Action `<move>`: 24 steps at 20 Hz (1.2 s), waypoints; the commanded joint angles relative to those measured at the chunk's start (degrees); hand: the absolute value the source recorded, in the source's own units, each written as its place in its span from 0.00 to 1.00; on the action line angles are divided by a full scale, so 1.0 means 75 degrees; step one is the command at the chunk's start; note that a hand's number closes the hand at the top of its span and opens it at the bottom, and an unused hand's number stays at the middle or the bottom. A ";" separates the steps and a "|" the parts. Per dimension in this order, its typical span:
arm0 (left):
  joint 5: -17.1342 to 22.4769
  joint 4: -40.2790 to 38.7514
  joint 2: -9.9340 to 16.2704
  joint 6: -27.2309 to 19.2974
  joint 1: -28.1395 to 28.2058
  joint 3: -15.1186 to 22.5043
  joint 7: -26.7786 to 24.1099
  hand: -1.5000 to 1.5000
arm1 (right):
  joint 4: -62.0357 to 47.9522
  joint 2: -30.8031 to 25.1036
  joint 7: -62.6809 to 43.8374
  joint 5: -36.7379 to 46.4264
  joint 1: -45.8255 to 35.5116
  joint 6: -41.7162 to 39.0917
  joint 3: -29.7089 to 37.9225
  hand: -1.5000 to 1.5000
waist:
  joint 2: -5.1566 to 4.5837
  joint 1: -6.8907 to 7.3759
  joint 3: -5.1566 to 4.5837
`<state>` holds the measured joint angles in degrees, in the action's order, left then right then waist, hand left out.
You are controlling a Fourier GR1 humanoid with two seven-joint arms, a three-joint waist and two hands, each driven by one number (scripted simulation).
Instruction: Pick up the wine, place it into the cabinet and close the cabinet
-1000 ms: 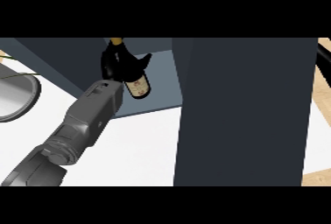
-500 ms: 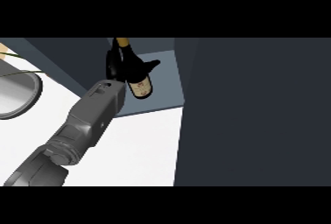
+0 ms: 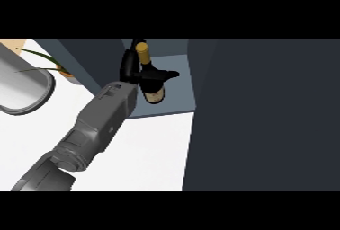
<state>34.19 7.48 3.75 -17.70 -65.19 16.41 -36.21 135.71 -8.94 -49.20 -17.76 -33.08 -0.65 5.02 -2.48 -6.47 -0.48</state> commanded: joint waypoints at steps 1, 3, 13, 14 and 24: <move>0.0176 0.0413 0.0249 0.1206 0.0444 -0.0246 -0.0975 0.00 | 0.0243 -0.0097 -0.0079 0.0086 0.0118 0.0072 0.0126 0.00 | 0.0179 0.0411 0.0044; 0.0447 0.0579 0.0444 0.1775 0.0299 -0.0539 -0.0801 0.00 | 0.0441 -0.0020 -0.0024 0.0096 0.0454 0.0054 0.0065 0.00 | 0.0235 0.0525 0.0053; 0.0091 0.1895 -0.0142 0.1618 0.0313 -0.0228 0.0393 0.00 | 0.0521 -0.0648 -0.1058 0.0249 -0.0409 0.0758 0.0294 0.00 | 0.0441 0.0961 0.0060; -0.0064 0.1984 -0.0225 0.1329 0.0346 -0.0165 0.0305 0.00 | 0.0820 -0.0560 -0.0769 -0.0214 0.0370 0.0408 0.0482 0.00 | 0.0400 0.0873 0.0069; 0.0117 0.6249 -0.0499 -0.0320 0.2216 0.1874 0.1719 0.00 | 0.0528 -0.0496 -0.0672 0.0248 0.0099 0.0711 -0.0008 0.00 | 0.0471 0.0922 0.0065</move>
<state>33.32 42.92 0.15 -13.75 -52.94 23.50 -27.05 136.45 -13.13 -53.52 -16.18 -33.13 3.95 6.01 0.88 0.78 0.00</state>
